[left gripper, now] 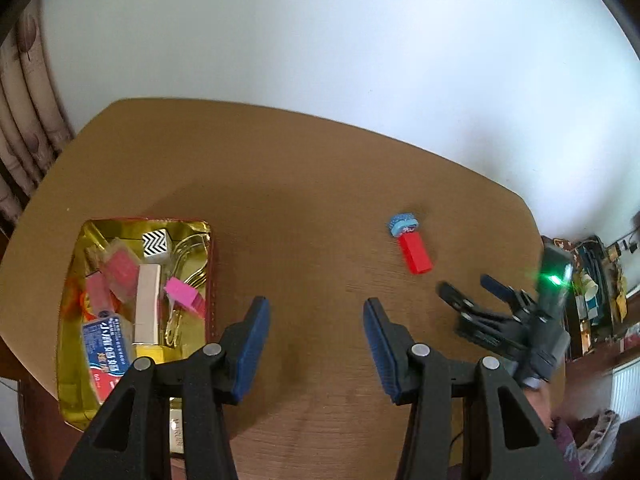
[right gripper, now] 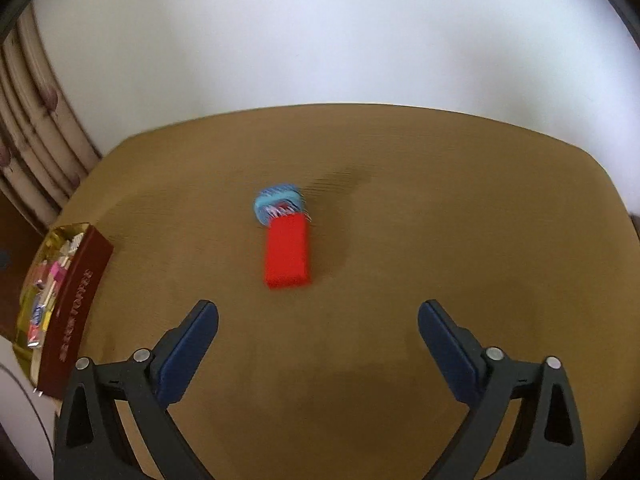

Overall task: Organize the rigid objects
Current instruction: 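Move the right tool to the red block and grasp it, then grasp the small blue round tin with the left tool while the right tool holds the red block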

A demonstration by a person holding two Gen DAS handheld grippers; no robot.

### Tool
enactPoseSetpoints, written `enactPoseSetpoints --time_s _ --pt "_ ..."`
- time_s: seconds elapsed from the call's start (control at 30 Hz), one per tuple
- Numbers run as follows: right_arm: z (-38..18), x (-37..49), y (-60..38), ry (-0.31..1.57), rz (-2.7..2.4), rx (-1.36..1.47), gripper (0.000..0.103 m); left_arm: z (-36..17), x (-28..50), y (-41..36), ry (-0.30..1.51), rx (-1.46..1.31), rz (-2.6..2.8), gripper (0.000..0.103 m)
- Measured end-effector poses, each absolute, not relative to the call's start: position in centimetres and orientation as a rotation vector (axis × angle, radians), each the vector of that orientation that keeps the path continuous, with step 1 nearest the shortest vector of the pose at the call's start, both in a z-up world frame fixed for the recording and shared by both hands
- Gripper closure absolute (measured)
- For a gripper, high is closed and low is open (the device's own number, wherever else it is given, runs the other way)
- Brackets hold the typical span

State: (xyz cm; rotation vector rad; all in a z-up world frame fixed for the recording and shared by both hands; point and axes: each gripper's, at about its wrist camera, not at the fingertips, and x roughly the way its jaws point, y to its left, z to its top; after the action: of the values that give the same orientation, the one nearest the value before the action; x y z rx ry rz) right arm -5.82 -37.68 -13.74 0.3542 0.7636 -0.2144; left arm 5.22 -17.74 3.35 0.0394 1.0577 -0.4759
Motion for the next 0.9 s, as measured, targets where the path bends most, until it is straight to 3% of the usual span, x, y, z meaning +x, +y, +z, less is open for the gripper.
enactPoseSetpoints --time_s 0.13,0.2,0.3,0.53,0.9 --pt "-14.6 -2.9 -38.2 0.823 -0.218 0.346 0.023 2.4 6.4 -18.5 1.071 0.078 -0.454 0.054" --pt "-14.9 -2.9 -38.8 0.842 -0.203 0.349 0.048 2.0 6.6 -19.1 1.068 0.099 -0.458 0.054" --pt "-15.1 -2.9 -39.0 0.870 -0.217 0.311 0.071 1.4 6.9 -19.8 1.066 0.137 -0.458 0.054" --pt "-14.7 -7.8 -41.3 0.818 -0.232 0.340 0.075 0.1 7.9 -22.7 1.061 0.181 -0.532 0.054" --pt "-17.5 -20.0 -48.7 0.760 -0.443 0.460 0.075 -2.9 9.1 -32.1 0.939 0.535 -0.746 0.054"
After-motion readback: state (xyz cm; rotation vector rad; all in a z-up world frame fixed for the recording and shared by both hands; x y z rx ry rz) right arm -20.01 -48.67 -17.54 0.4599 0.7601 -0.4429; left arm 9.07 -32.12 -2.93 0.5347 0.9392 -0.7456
